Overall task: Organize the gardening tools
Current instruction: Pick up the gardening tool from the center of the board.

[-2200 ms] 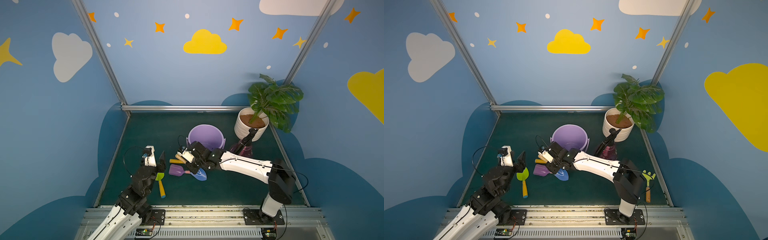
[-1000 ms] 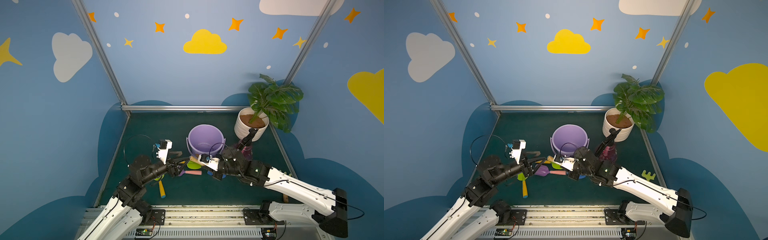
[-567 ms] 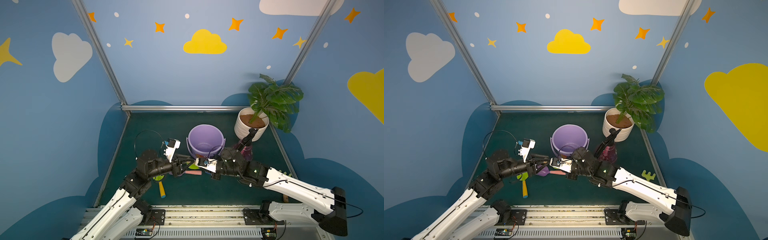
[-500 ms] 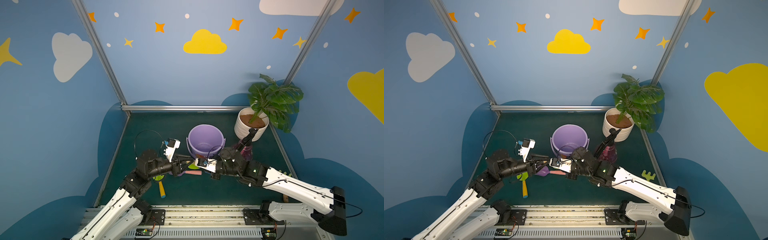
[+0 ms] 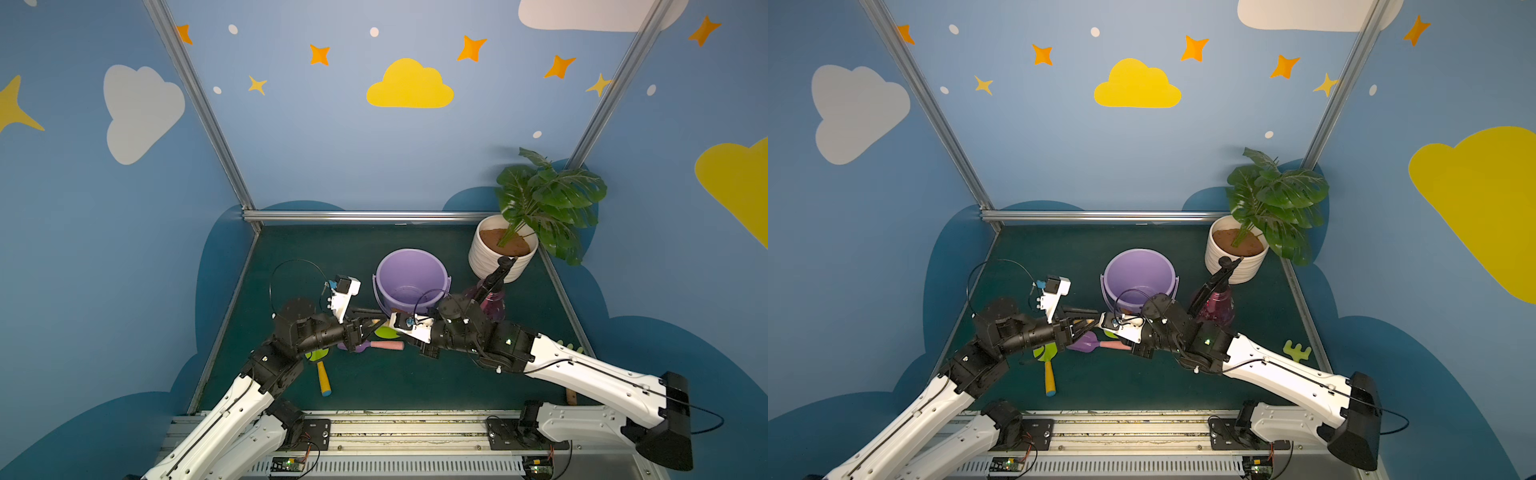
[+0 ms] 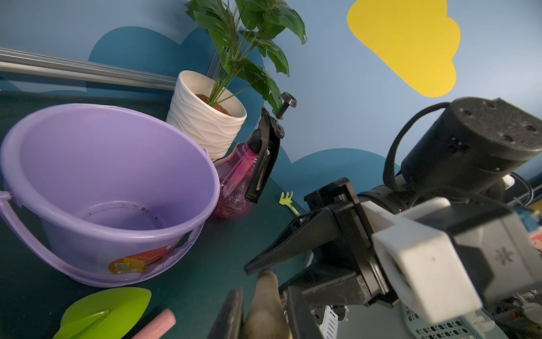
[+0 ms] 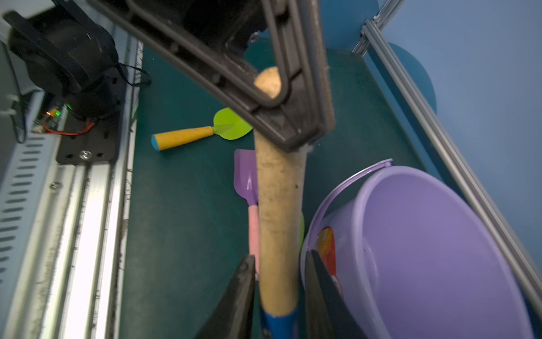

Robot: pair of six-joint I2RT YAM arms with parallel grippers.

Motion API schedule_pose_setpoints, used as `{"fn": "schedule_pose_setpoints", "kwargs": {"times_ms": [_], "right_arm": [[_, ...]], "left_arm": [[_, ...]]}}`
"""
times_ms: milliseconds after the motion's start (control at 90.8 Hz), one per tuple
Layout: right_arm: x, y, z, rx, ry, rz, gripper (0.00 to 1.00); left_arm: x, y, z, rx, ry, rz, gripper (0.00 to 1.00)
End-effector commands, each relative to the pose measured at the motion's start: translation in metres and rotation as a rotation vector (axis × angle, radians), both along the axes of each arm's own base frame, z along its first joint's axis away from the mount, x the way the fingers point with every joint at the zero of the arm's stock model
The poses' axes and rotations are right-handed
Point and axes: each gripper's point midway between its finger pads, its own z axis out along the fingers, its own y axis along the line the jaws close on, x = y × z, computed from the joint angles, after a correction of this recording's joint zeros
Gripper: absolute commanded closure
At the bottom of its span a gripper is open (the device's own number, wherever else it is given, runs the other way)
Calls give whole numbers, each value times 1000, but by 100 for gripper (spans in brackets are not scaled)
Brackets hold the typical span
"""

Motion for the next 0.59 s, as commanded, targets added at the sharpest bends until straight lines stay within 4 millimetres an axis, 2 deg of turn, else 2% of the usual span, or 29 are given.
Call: {"fn": "schedule_pose_setpoints", "kwargs": {"times_ms": [0,44,121,275,473,584], "right_arm": [[17,-5,23,106,146,-158,53],[21,-10,23,130,236,-199,43],[29,-20,27,181,385,-244,36],[40,-40,34,291,611,-313,35],[63,-73,43,424,728,-513,35],[74,-93,39,492,807,-625,35]], "left_arm": [[8,13,14,-36,-76,55,97],[12,17,15,-56,-74,67,97],[18,24,18,-110,-73,82,97],[32,39,21,-209,-41,112,97],[36,52,31,-276,-61,164,97],[37,61,37,-315,-70,209,97]]}}
